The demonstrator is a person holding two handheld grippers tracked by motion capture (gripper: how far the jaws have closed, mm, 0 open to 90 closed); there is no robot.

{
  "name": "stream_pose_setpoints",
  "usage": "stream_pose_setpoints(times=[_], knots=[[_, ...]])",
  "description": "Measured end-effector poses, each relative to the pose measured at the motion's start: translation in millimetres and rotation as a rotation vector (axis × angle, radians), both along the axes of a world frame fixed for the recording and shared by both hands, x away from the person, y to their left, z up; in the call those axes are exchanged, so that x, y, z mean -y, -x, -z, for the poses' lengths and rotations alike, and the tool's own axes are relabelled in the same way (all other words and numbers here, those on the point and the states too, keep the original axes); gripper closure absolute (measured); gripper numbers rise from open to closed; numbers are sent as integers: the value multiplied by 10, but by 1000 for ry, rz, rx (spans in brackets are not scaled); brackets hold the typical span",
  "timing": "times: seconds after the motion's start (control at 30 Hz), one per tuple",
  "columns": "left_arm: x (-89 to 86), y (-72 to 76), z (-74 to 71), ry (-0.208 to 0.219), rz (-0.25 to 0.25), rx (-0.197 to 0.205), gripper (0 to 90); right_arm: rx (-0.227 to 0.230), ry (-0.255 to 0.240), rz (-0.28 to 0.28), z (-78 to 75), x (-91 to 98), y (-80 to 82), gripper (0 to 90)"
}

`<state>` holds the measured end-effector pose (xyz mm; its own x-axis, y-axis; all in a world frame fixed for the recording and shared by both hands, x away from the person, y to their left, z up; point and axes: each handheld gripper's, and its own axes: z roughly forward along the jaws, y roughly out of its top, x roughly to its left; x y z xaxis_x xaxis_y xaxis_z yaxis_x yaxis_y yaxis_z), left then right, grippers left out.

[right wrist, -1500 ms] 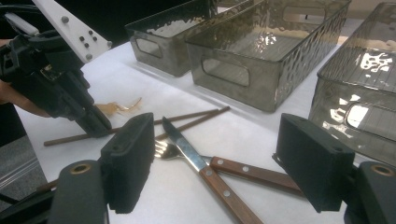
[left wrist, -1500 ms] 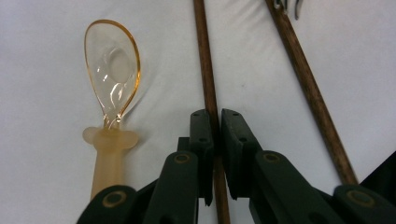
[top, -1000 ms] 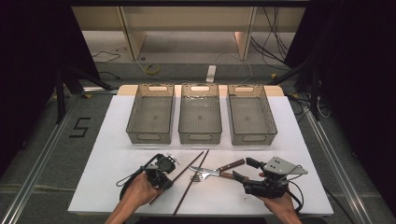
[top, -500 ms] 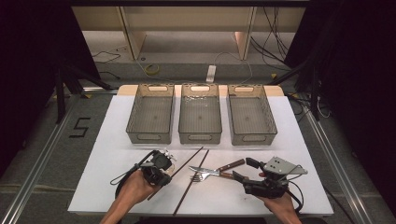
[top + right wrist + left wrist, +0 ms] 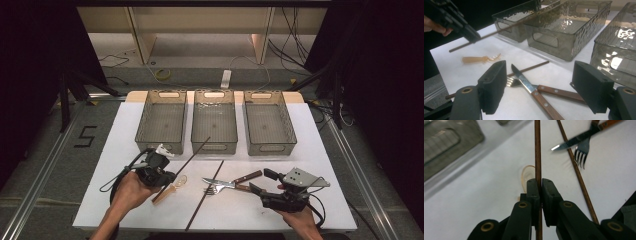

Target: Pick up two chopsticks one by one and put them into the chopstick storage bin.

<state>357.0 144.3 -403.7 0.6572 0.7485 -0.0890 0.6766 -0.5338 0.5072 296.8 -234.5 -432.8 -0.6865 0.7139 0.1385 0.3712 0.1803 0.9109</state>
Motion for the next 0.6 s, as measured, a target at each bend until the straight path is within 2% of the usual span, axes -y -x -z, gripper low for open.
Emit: stream_pose_setpoints(times=[0.17,0.27,0.43,0.6], knots=[[-154,-105,-159,35,-41,49,845,0,-6,1,0,5,-3,285],[-190,-151,-208,49,-55,57,845,0,-6,1,2,5,-5,284],[-278,-309,-277,78,-91,81,845,1,-11,1,0,8,-2,284],[-306,-392,-307,94,-100,79,844,0,-12,1,3,8,-5,285]])
